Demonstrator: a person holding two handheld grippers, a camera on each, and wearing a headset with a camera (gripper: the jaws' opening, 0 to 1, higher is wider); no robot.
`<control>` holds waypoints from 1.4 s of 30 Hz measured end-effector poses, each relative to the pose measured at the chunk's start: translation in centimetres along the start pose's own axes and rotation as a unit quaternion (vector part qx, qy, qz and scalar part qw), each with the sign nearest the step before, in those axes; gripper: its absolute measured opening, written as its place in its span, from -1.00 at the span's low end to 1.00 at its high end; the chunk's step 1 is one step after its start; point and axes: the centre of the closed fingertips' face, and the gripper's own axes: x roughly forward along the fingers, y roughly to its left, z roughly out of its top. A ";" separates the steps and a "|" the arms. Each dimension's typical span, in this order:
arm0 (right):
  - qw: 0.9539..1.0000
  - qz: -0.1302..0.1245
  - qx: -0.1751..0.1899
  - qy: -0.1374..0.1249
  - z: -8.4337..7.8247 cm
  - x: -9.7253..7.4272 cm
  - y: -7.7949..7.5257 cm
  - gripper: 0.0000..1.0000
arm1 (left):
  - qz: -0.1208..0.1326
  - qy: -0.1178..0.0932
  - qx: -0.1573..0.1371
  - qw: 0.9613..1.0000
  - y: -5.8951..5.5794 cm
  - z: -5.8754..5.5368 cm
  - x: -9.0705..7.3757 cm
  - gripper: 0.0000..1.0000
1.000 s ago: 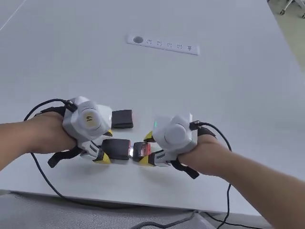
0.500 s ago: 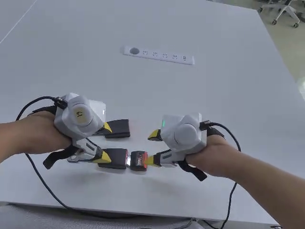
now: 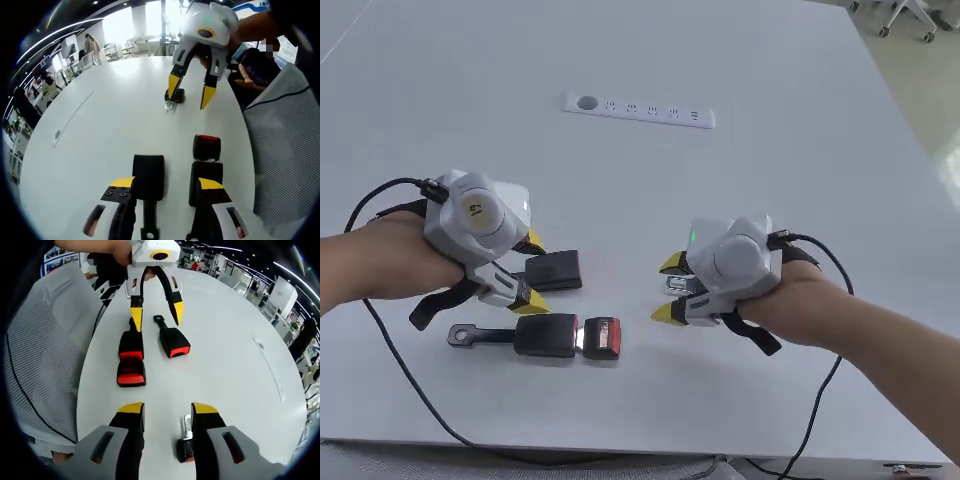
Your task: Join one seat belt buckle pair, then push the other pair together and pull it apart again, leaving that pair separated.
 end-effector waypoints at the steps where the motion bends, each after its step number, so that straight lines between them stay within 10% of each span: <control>1: 1.000 -0.001 0.000 0.003 -0.3 0.0 -0.2 -0.30 | 0.000 0.002 -0.001 1.000 0.2 -0.1 0.2 -0.03; 24: 0.998 -0.018 0.001 0.066 -7.6 -1.4 -3.8 -0.33 | -0.021 0.042 0.034 0.998 2.6 -1.7 2.8 -0.11; 42: 0.997 0.012 -0.001 0.082 -8.4 -0.8 -3.4 -0.34 | -0.049 0.068 0.078 0.993 2.4 -2.5 3.5 -0.29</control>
